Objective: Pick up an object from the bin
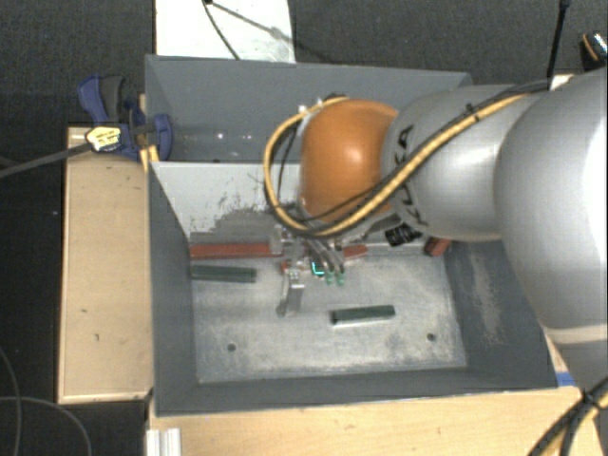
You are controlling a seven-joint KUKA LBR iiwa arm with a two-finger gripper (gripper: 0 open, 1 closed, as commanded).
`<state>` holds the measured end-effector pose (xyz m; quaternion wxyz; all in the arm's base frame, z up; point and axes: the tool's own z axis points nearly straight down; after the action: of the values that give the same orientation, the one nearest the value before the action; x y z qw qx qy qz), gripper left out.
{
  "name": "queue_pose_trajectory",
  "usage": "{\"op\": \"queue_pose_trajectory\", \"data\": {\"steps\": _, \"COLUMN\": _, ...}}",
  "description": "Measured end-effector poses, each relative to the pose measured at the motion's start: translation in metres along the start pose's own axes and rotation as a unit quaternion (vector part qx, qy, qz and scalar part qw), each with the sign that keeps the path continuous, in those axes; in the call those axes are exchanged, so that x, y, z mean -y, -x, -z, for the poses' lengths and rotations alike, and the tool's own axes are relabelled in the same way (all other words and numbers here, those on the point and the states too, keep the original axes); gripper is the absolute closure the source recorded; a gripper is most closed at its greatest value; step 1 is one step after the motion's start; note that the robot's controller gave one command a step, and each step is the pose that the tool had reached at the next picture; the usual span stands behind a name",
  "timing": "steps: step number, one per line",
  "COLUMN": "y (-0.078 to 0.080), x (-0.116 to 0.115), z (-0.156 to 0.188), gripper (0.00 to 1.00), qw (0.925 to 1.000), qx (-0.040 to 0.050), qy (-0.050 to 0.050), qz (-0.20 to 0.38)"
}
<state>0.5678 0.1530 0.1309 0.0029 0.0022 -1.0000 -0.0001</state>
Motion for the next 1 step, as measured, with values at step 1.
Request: {"op": "queue_pose_trajectory", "data": {"steps": 1, "y": -0.0217, "x": 0.0819, "z": 0.0116, "gripper": 0.0, "qw": 0.9886, "qx": 0.0035, "qy": 0.0, "qz": -0.15}}
